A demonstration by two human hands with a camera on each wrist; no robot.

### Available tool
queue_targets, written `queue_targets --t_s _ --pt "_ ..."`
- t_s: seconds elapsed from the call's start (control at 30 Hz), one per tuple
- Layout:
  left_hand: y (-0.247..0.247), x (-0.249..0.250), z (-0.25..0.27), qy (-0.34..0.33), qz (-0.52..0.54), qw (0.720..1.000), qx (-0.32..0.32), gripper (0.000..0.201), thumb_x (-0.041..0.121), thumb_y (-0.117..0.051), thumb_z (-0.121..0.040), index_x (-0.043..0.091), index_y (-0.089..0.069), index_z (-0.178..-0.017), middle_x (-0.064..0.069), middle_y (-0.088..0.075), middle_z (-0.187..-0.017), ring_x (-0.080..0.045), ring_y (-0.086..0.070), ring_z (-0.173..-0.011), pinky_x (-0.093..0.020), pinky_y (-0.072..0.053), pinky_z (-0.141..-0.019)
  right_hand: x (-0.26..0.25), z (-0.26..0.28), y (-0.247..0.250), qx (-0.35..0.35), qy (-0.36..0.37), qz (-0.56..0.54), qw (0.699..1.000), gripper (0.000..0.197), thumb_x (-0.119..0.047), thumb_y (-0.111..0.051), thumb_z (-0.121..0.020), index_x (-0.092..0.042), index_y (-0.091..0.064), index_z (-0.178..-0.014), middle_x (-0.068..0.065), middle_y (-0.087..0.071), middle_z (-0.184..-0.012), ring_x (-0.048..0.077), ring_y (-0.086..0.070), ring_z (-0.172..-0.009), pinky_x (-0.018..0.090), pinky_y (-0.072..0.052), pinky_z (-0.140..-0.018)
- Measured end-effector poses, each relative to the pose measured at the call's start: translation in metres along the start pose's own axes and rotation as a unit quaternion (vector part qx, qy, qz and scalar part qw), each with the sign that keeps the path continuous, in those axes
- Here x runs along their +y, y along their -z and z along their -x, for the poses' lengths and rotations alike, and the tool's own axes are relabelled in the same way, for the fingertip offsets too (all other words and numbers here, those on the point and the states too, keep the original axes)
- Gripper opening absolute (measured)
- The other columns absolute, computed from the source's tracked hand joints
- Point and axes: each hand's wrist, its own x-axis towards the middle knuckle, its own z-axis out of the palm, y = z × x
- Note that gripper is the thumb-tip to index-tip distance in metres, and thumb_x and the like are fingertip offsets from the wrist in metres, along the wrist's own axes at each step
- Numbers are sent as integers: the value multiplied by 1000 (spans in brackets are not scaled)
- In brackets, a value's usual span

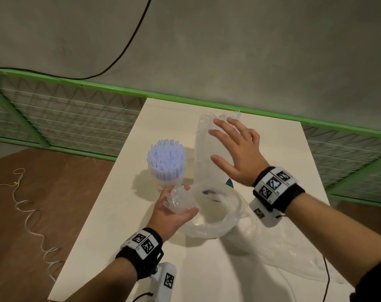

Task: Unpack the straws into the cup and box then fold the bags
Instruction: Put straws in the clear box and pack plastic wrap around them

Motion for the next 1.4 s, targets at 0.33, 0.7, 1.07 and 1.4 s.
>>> queue_targets --t_s 0.33,0.7,1.07,1.4 --pt "-7 -3 -8 5 -4 1000 -9 59 -9 -86 -64 15 -61 -112 4 -74 -93 -6 -70 -84 -17 -53 -71 -73 45 -32 -111 -12 -351 930 51 -19 -78 -78 -20 -60 -126 -12 -66 -120 1 -61 -108 21 -47 -94" --pt "-4 12 -4 -6 -17 999 -46 40 -6 -84 -72 14 -63 -101 9 -74 -85 0 -69 -79 -12 -50 -71 -83 57 -52 20 -89 -371 924 21 -9 -72 -80 -11 -62 -99 -3 -65 -87 11 -60 -81 28 -50 -76" --pt "-2 17 0 -17 -48 999 -13 25 23 -84 -78 24 -67 -96 -4 -75 -96 -21 -71 -91 -30 -54 -83 -87 60 -55 103 -150 -355 917 9 -17 -67 -90 -16 -60 -96 -10 -65 -87 9 -65 -80 25 -50 -73" --pt "-2 20 -1 -34 -65 997 6 12 10 -78 -84 18 -69 -88 5 -70 -84 -6 -64 -75 -12 -48 -71 -81 79 -52 124 -186 -395 891 6 -7 -76 -82 -9 -71 -83 -8 -71 -81 8 -67 -80 15 -48 -76"
